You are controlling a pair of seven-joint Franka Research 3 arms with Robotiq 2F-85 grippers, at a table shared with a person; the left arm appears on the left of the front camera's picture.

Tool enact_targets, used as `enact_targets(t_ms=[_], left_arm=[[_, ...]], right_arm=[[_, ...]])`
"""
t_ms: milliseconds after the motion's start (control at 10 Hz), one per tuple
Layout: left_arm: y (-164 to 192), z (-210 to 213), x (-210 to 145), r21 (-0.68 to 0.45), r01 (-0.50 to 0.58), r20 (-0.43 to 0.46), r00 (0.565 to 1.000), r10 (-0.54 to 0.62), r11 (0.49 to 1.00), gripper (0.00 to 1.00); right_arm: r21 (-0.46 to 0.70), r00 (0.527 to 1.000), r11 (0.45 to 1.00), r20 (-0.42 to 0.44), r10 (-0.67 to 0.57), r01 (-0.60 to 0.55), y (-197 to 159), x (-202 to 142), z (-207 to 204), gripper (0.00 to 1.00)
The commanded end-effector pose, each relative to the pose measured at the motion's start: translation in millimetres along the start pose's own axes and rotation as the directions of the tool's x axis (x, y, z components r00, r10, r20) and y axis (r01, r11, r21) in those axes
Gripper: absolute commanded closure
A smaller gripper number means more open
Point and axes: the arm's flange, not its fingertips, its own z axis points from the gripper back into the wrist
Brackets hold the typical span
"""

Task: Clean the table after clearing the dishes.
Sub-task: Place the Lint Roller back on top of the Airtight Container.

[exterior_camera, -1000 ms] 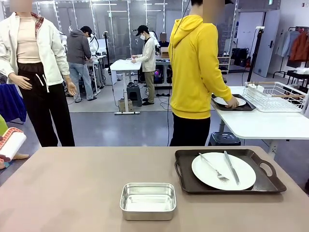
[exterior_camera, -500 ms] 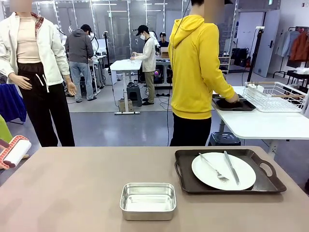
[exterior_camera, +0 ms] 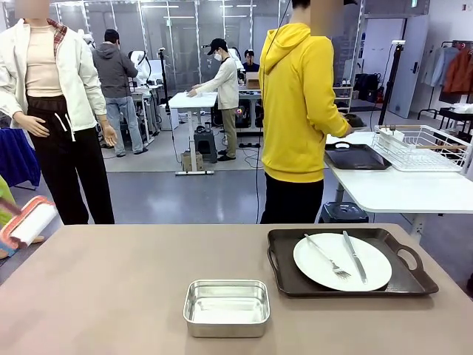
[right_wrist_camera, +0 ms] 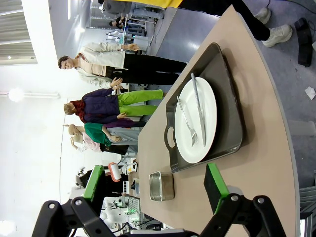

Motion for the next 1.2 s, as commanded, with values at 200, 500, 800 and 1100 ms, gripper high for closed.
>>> enact_targets(t_ms=[200,500,800,1100], left_arm=[[-207,-18,135,-0.169,0.735,-0.08,0.654,-0.752,0.657,0.77],[-356,-116,136,-0.392,0.864,-0.146,0.281,-0.948,0.317,0.77],[-431,-190,103,-0.487,0.855,-0.198,0.088,-0.976,0.176,0.77],[-458,-245,87,-0.474,0.852,-0.224,0.127,-0.966,0.222,0.77]], right_arm=[[0.012,1.0,1.0,0.004,0.009,-0.009,3,0,2,0.0],[0.012,1.0,1.0,0.004,0.009,-0.009,3,0,2,0.0],[0.012,1.0,1.0,0.004,0.009,-0.009,3,0,2,0.0],[0.012,1.0,1.0,0.004,0.009,-0.009,3,0,2,0.0]])
